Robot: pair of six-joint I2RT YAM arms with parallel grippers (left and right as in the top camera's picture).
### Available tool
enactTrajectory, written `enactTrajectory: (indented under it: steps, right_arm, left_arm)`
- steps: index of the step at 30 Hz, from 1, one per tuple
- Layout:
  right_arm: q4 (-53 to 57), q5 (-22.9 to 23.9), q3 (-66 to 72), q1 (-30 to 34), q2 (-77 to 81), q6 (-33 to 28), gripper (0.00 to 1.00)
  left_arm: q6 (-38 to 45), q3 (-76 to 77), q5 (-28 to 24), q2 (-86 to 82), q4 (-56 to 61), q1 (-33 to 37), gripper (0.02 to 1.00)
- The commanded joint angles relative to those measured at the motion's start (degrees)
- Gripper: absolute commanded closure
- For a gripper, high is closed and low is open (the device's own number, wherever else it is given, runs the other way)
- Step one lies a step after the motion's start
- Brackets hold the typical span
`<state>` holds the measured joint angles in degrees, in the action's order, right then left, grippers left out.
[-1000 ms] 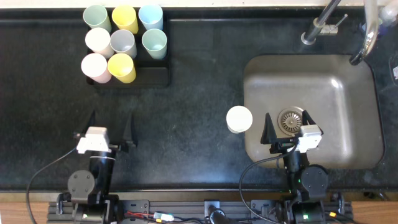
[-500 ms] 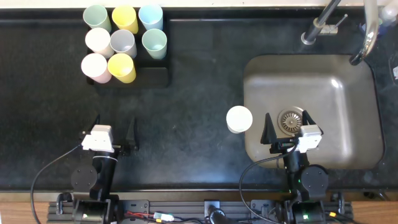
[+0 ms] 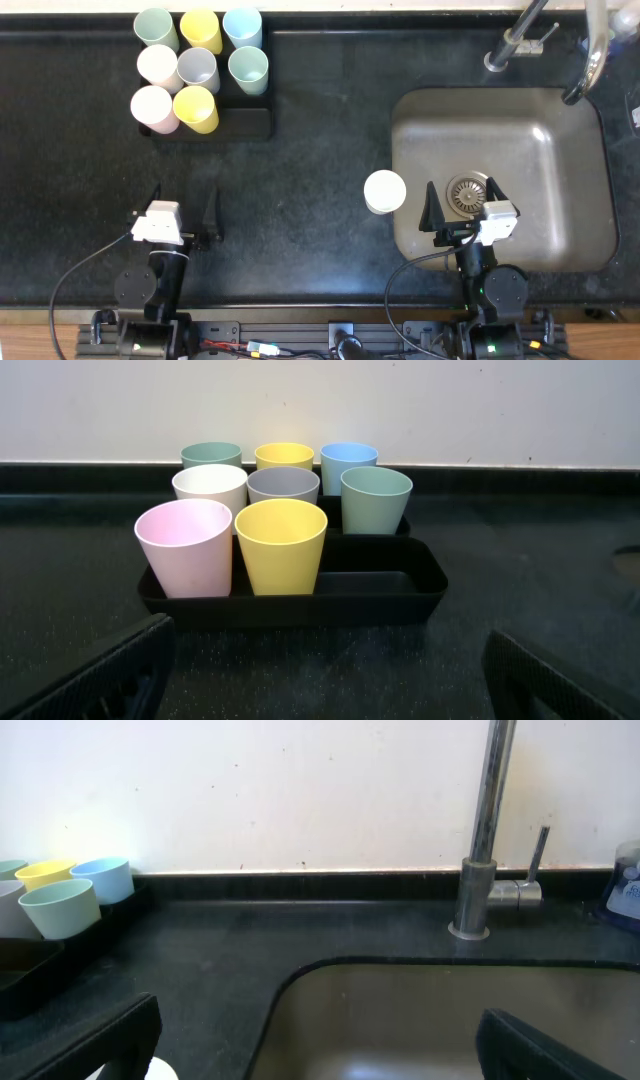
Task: Store Cups
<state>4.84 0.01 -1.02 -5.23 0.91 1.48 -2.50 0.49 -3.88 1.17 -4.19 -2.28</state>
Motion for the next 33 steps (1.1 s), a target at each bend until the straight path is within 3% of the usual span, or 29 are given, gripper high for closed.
enactTrajectory:
  steps: [1, 22, 26, 31, 33]
  right_arm:
    - [-0.22, -0.15, 0.66, 0.35, -0.15, -0.22, 0.003]
    - [0.70, -0.39, -0.50, 0.35, 0.55, -0.22, 0.003]
    - [5.73, -0.37, -9.20, 0.35, 6.86, -0.22, 0.005]
    - [18.99, -0.37, -30.64, 0.35, 23.30, -0.22, 0.003]
    - [29.16, -0.44, -43.60, 0.35, 32.87, -0.20, 0.005]
  left_arm:
    - [1.01, -0.02, -0.37, -0.50, -0.24, -0.46, 0.018]
    - [1.01, -0.02, -0.37, -0.50, -0.24, -0.46, 0.018]
    - [1.01, -0.02, -0.37, -0.50, -0.24, -0.46, 0.018]
    - [1.01, -0.02, -0.37, -0.50, -0.24, -0.46, 0.018]
    - [1.01, -0.02, -0.37, -0.50, -0.24, -0.46, 0.018]
